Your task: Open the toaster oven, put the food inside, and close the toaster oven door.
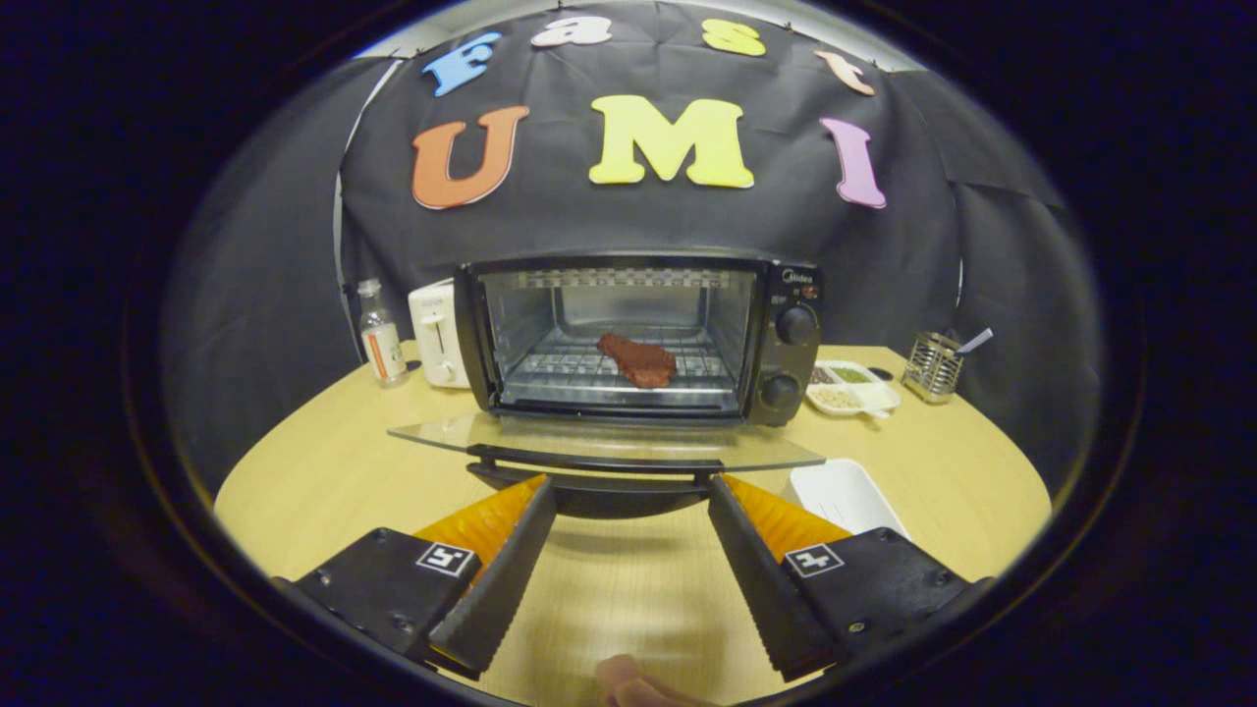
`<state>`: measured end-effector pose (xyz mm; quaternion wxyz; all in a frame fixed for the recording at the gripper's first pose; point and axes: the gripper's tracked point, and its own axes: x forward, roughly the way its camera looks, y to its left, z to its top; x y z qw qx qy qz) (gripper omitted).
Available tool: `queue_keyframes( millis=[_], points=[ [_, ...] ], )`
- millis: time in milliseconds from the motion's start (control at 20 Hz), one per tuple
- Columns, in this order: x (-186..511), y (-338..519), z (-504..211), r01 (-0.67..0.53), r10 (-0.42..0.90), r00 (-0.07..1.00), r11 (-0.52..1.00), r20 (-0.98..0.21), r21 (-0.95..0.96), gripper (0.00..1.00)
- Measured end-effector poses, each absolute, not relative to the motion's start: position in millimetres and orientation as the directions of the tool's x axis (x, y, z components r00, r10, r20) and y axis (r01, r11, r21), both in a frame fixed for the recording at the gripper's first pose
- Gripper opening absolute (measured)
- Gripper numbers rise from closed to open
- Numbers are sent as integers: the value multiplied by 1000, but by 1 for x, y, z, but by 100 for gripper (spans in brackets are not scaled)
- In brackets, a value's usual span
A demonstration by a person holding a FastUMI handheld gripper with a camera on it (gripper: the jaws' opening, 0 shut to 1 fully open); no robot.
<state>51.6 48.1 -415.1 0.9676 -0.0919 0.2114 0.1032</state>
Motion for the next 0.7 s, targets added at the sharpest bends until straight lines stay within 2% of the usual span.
queue_keyframes(
  millis=[300,700],
  points=[
    [74,57,-361,-216,131,932,950,-339,-227,100],
    [126,71,-311,-146,79,948,969,-308,-200,100]
  ],
)
